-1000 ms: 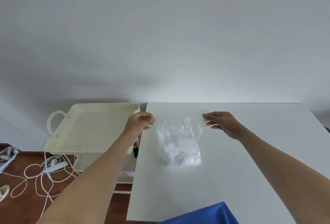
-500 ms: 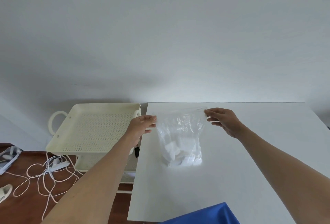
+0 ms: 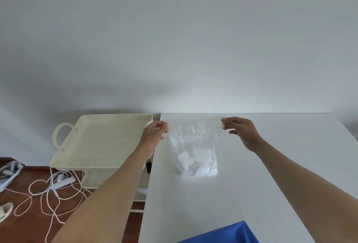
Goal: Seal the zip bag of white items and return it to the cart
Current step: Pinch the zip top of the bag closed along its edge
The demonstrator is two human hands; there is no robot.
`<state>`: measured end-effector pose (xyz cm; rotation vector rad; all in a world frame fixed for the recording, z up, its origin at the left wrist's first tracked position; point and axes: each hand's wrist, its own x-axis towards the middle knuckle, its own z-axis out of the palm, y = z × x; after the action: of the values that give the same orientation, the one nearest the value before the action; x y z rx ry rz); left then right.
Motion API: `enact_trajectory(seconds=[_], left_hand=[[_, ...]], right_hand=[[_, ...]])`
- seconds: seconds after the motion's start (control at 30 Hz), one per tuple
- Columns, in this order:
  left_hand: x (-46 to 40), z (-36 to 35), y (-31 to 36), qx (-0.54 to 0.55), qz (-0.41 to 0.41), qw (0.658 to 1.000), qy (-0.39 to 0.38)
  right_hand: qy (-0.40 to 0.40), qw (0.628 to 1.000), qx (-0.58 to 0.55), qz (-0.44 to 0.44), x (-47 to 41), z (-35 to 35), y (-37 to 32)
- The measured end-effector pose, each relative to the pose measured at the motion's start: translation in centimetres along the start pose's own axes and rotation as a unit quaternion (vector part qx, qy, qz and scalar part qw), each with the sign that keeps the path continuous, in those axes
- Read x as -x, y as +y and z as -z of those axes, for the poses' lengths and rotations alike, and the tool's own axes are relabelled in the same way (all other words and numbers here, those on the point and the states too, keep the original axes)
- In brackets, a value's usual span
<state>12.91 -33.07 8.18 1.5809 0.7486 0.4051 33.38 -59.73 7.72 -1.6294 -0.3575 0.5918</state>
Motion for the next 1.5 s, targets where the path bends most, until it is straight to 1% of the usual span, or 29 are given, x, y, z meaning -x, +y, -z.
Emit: enact_trajectory(seconds=[0.2,0.43,0.6,0.83,0.9,1.1,1.37,1.5], left_hand=[[-0.2,-0.1,-0.1,0.011,-0.004,1.000,0.022],[0.0,-0.1,0.2,0.018,0.007,1.000,0.003],[0.1,-0.1,0.5,0.037,0.010,0.999,-0.005],[0.4,0.1,0.0,0.047,0.015,0.999,0.002],[0.5,0.2,0.0,0.042,0.015,0.999,0.004],[0.8,0.2,0.2,0.037,0.021,0.999,-0.028],[0.5,-0.1,0.5,0.025,0.027,0.999,0.025],[0.5,-0.4,0.8,0.016,0.019,0.999,0.020]], right_hand=[[0.009,1.000,0.013,0.010,0.0,-0.3,0.1],[0.020,1.000,-0.001,0.018,0.2,-0.9,-0.3],[-0.010,1.000,0.010,0.027,0.6,-1.2,-0.5],[-0.027,0.999,0.011,0.026,0.4,-1.1,-0.7],[-0.027,0.999,0.014,0.026,0.3,-1.3,-0.7],[-0.010,0.999,0.017,0.030,0.3,-1.7,-0.7],[-0.055,0.998,0.008,0.018,0.8,-1.7,-1.0],[-0.091,0.996,0.001,-0.001,1.1,-2.1,-1.3]])
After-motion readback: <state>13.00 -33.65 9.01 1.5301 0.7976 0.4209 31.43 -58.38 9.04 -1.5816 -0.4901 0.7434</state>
